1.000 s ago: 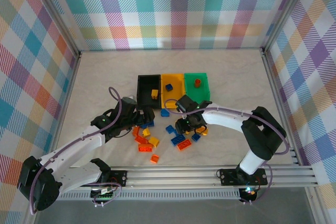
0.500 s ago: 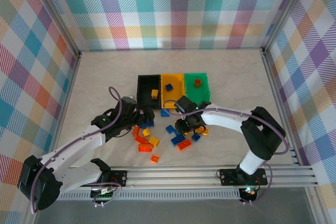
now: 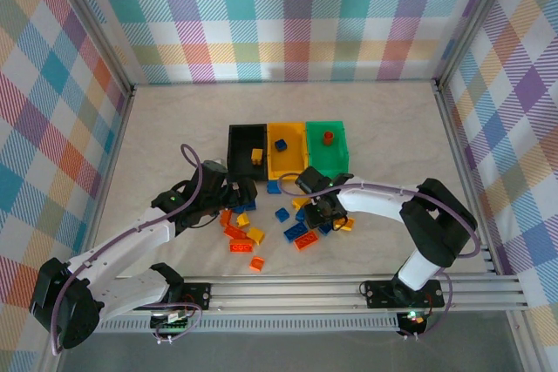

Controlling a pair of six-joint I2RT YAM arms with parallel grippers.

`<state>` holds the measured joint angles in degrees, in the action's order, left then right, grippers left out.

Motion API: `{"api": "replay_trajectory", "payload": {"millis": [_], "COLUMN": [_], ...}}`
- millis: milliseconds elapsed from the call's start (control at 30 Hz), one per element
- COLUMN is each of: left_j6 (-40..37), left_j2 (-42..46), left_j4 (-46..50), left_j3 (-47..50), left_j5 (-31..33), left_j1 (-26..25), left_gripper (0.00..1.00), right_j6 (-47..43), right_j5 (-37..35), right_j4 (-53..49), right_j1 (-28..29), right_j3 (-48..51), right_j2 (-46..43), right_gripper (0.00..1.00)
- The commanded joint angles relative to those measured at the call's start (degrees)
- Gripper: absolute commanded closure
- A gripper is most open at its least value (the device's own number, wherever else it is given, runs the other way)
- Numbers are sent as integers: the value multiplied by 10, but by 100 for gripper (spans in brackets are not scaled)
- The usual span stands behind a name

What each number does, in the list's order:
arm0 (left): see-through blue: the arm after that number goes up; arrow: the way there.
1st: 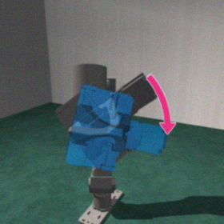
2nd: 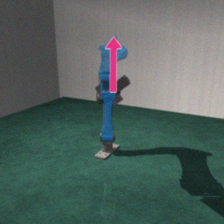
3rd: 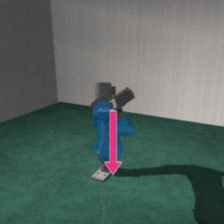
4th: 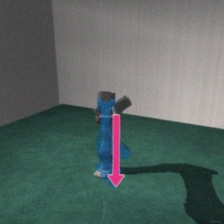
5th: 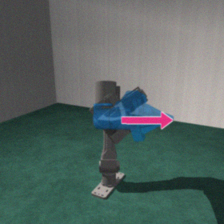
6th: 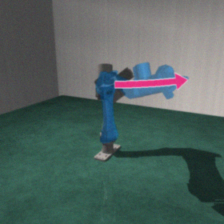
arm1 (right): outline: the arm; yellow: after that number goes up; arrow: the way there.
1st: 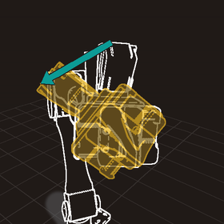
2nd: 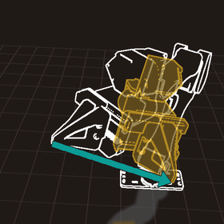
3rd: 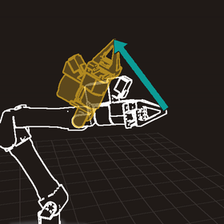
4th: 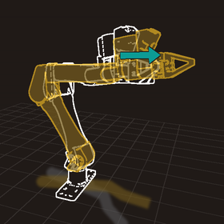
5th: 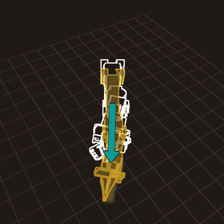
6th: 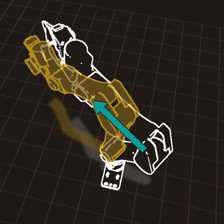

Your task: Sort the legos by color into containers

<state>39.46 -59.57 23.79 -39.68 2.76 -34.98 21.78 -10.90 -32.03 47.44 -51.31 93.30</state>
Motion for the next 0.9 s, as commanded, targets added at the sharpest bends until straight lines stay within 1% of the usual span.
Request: {"api": "replay_trajectory", "payload": {"millis": [0, 233, 433, 533, 633, 733, 800, 867], "left_j6": [4, 5, 3, 1, -3, -4, -3, 0], "left_j2": [-3, -6, -6, -2, 6, 16, 21, 28], "left_j4": [-5, -8, -4, -1, 2, 11, 19, 26], "left_j3": [-15, -11, -12, -13, -13, -12, -11, -8], "left_j5": [-5, -6, -6, -5, -1, 8, 14, 22], "left_j1": [5, 5, 5, 5, 5, 5, 6, 6], "left_gripper": [0, 0, 0, 0, 0, 0, 0, 0], "right_j6": [7, 8, 3, 2, -8, -25, -33, -37], "right_j5": [4, -5, -10, -13, -12, 8, 29, 45], "right_j4": [6, 53, 42, 28, 10, -6, -8, -5], "right_j1": [-1, -6, -8, -7, -8, -7, -7, -7], "right_j3": [2, -2, -18, -15, -23, -67, -114, -165], "right_j2": [-1, 13, 23, 0, -42, -75, -68, -42], "right_gripper": [47, 47, 58, 63, 68, 70, 71, 71]}}
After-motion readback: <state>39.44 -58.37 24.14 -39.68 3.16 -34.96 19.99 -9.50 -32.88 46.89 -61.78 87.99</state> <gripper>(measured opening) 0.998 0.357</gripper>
